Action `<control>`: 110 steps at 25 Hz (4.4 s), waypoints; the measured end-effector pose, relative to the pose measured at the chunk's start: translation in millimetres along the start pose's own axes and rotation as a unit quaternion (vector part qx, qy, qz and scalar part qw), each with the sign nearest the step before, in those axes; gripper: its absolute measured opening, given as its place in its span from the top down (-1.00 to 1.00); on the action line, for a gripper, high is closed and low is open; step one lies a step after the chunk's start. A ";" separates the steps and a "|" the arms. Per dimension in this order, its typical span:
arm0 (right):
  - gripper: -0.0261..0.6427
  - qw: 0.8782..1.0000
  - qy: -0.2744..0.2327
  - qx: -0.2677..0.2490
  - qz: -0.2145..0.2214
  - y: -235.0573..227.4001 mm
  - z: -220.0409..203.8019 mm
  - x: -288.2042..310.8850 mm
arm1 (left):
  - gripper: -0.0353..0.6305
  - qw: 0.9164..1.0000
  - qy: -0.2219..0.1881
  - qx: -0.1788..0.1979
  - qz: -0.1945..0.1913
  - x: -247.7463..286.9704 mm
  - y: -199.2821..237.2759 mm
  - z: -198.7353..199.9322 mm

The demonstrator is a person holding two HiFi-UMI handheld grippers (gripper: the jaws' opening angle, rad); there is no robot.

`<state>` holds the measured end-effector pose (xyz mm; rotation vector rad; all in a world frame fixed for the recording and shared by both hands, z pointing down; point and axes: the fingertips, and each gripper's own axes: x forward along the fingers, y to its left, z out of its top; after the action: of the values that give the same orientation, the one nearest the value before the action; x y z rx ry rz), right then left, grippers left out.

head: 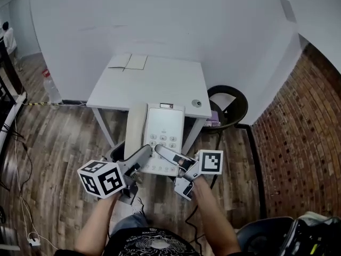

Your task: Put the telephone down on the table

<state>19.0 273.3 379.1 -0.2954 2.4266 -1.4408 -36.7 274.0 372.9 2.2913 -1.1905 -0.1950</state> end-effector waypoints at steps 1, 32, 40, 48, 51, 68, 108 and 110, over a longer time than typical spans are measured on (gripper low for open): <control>0.35 1.000 -0.001 0.001 -0.002 -6.2 7.6 10.7 | -0.15 1.000 0.003 0.000 -0.001 5.7 11.0 7.9; 0.35 0.998 -0.040 -0.010 -0.050 -109.3 152.2 161.6 | -0.15 0.998 0.034 -0.021 -0.053 132.6 178.6 122.5; 0.35 0.999 -0.023 -0.005 -0.030 -152.5 207.3 158.8 | -0.15 0.999 0.030 -0.014 -0.025 196.6 196.8 129.3; 0.35 1.000 -0.013 0.013 -0.015 -198.9 302.0 136.4 | -0.15 0.999 0.030 -0.012 -0.002 302.2 198.8 144.5; 0.35 1.000 -0.009 0.018 -0.015 -215.4 332.9 124.9 | -0.15 0.999 0.029 -0.011 0.005 337.9 196.8 147.1; 0.35 0.997 0.042 0.067 0.012 -285.9 396.3 132.1 | -0.15 0.996 0.035 -0.023 0.077 415.8 235.8 150.3; 0.39 0.972 0.046 0.158 -0.169 -505.7 419.1 249.7 | -0.15 0.974 0.180 -0.134 0.042 516.4 474.0 106.7; 0.39 0.970 0.057 0.141 -0.189 -512.4 416.4 249.0 | -0.15 0.973 0.191 -0.122 0.047 518.0 476.8 99.8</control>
<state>-52.5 -391.7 604.2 -0.6525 2.2920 -1.9898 -103.5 -395.9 601.8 1.9429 -1.0085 0.1251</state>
